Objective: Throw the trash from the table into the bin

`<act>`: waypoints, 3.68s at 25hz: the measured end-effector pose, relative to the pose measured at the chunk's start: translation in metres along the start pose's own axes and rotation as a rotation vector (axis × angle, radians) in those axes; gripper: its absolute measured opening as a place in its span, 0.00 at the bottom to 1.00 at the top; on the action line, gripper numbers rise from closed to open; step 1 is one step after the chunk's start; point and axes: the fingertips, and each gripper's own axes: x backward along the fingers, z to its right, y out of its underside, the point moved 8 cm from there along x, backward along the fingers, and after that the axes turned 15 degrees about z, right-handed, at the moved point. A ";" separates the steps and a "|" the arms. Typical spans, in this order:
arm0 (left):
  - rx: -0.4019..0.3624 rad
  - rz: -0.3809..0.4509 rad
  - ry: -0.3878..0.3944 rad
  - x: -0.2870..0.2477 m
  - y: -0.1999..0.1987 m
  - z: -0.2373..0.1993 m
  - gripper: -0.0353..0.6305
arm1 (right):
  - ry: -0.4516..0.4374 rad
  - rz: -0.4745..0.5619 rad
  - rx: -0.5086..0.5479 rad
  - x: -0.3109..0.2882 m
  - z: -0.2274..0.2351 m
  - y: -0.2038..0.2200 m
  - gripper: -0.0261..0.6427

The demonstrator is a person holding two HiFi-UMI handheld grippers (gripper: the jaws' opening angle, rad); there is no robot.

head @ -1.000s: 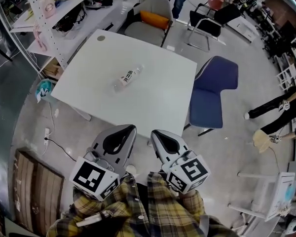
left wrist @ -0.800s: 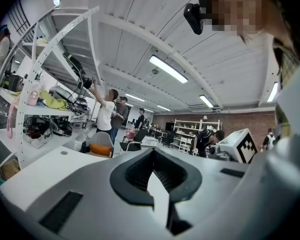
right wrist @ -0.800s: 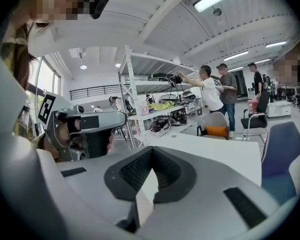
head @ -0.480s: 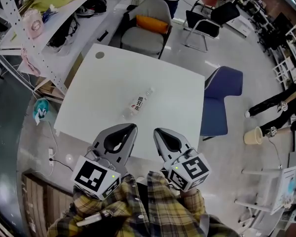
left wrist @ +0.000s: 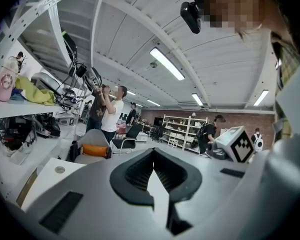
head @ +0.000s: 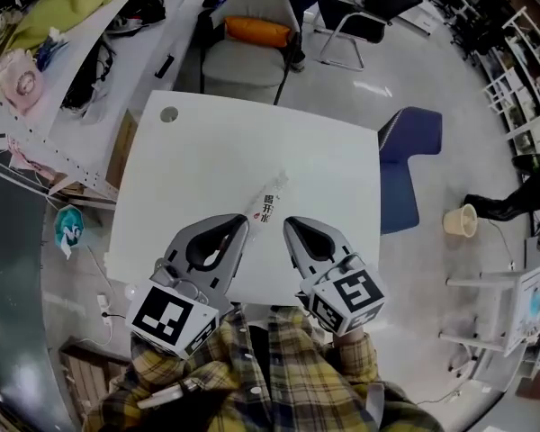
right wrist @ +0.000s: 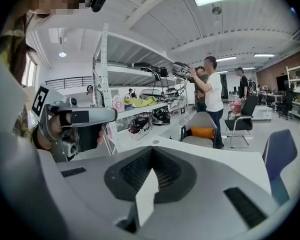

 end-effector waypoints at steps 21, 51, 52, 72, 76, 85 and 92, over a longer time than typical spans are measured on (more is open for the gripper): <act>0.054 0.013 -0.041 0.007 0.017 -0.030 0.07 | -0.199 -0.255 0.306 -0.050 0.037 0.040 0.04; 0.090 -0.016 -0.257 0.071 0.041 -0.054 0.07 | -1.012 -0.841 1.132 -0.113 0.044 0.160 0.47; 0.091 -0.015 -0.264 0.073 0.041 -0.056 0.07 | -1.034 -0.853 1.144 -0.115 0.045 0.163 0.47; 0.087 -0.025 -0.294 0.069 0.043 -0.073 0.07 | -1.152 -0.941 1.087 -0.142 0.041 0.201 0.47; 0.089 -0.015 -0.286 0.068 0.040 -0.070 0.07 | -1.081 -0.907 0.940 -0.140 0.035 0.188 0.47; 0.062 -0.026 -0.169 0.055 0.038 -0.057 0.07 | -0.806 -0.693 0.492 -0.122 0.027 0.133 0.47; 0.057 -0.032 -0.045 0.037 0.034 -0.035 0.07 | -0.622 -0.451 0.233 -0.073 0.025 0.087 0.47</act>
